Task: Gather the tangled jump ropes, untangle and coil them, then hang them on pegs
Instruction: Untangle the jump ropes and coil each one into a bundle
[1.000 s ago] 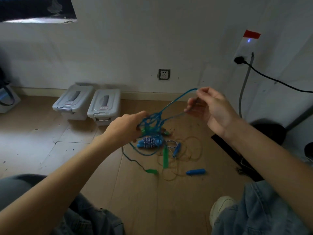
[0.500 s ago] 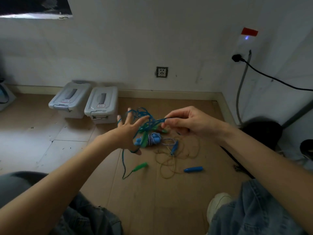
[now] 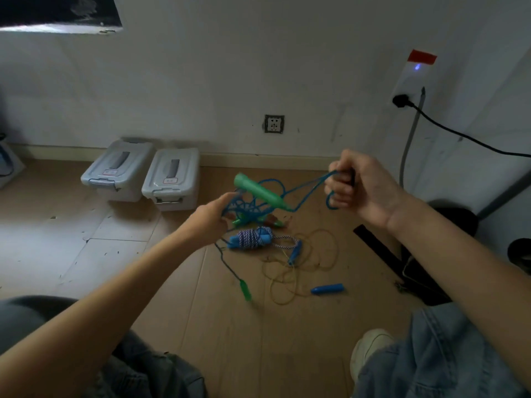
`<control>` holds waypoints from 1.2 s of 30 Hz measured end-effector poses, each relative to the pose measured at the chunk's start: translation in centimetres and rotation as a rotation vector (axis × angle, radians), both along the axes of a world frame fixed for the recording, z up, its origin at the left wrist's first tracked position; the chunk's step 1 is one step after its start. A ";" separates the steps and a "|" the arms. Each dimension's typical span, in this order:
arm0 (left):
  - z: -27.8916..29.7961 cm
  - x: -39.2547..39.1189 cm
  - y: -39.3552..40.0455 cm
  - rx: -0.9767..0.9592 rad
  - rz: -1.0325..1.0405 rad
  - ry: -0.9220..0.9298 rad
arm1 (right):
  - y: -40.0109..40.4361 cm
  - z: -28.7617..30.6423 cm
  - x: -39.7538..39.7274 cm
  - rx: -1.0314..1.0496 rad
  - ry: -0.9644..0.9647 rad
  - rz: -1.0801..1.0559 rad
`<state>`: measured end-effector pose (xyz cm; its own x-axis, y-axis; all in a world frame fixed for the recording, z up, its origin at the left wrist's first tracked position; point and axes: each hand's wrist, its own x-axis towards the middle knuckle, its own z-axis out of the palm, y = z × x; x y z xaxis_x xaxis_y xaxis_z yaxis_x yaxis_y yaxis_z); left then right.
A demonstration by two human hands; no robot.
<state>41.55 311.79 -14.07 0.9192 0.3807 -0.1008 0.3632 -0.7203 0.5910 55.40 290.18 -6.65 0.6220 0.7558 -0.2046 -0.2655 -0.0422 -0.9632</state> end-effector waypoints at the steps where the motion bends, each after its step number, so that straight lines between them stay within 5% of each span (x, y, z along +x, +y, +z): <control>1: 0.6 0.1 0.3 -0.070 0.058 -0.037 | 0.0 -0.5 0.0 -0.130 -0.113 0.041; 6: 3.8 0.0 -1.0 -0.561 0.137 -0.233 | 0.1 -1.3 -0.9 -0.739 -0.676 0.501; 9: 5.4 -0.4 -2.4 -0.629 0.019 -0.255 | 0.5 -1.7 -1.4 -0.716 -0.904 0.286; 13: 6.4 -0.6 -3.8 -0.566 -0.112 -0.208 | 1.4 -1.3 -2.6 -0.368 -0.661 0.176; 18: 6.3 -0.5 -3.5 -0.569 -0.140 -0.159 | 1.8 -1.5 -3.2 -0.323 -0.570 0.312; 24: 5.3 -0.6 -1.4 -0.154 -0.077 -0.153 | 1.3 -0.7 -1.8 -0.308 -0.624 -0.067; 28: 5.2 -0.8 -0.8 -0.164 0.002 -0.232 | 1.0 -0.5 -1.9 -0.326 -0.575 -0.063; 32: 5.6 -0.3 -1.5 -0.490 0.096 -0.324 | 1.0 -0.5 -2.4 -0.272 -0.411 0.047; 36: 5.7 0.1 -1.9 -0.156 0.085 -0.414 | 1.3 -0.8 -2.9 -0.146 -0.193 0.068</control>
<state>41.62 309.93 -8.40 0.8606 0.4656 0.2065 0.1273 -0.5892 0.7979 52.55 291.48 -7.47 0.6089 0.7685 -0.1966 -0.0685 -0.1960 -0.9782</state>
